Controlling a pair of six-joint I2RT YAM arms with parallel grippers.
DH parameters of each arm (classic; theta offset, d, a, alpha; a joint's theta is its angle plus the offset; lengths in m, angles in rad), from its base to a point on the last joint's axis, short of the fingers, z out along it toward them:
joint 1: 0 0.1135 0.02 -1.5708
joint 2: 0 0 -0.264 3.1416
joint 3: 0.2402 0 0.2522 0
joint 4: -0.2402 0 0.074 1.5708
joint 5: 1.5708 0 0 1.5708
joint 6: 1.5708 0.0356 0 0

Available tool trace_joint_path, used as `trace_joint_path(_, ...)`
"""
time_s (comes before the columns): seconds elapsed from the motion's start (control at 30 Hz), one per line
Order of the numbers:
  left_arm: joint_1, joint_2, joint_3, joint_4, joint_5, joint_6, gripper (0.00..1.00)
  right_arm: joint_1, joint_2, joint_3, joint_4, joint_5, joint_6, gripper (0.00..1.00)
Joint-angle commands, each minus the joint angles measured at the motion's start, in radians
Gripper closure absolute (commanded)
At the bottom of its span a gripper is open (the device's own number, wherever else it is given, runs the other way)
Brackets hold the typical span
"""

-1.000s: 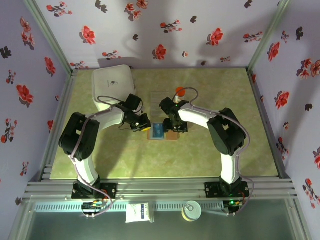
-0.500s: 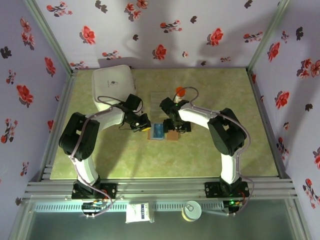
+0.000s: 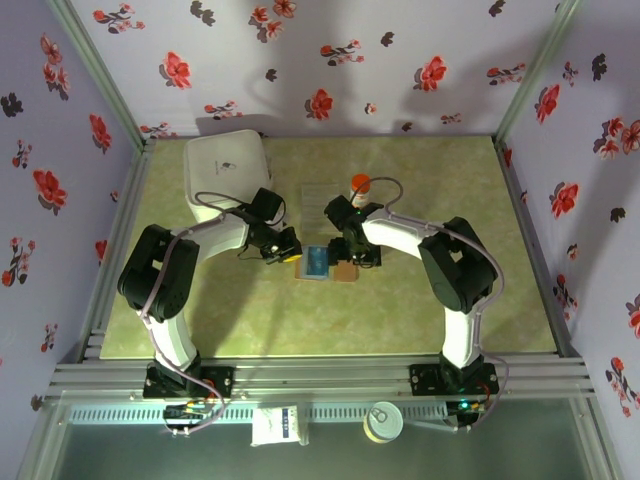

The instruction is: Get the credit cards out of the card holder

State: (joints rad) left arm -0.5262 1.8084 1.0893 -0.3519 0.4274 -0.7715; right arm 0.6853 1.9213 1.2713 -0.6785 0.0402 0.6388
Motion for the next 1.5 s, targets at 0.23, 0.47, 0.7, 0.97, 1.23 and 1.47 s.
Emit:
trace_joint_path(0.23, -0.003, -0.026, 0.007, -0.006, 0.004, -0.001, 0.9, 0.03, 0.03, 0.078, -0.007, -0.01, 0.011, 0.16)
trace_joint_path(0.47, -0.02, -0.012, 0.022, 0.003, 0.01, -0.007, 0.9, 0.031, 0.01, 0.086, -0.032, 0.011, 0.008, 0.18)
trace_joint_path(0.7, -0.037, 0.003, 0.049, 0.01, 0.019, -0.007, 0.9, 0.033, -0.075, 0.083, -0.054, 0.028, 0.011, 0.21)
trace_joint_path(0.97, -0.058, 0.035, 0.06, 0.032, 0.034, -0.017, 0.92, 0.031, -0.136, 0.039, 0.046, -0.056, 0.037, 0.27)
trace_joint_path(1.23, -0.057, 0.065, 0.058, 0.001, 0.018, -0.002, 0.95, 0.022, -0.111, -0.071, 0.314, -0.296, 0.123, 0.53)
trace_joint_path(1.47, -0.055, 0.063, 0.052, -0.025, -0.01, 0.016, 0.95, 0.014, -0.076, -0.125, 0.409, -0.353, 0.154, 0.68)
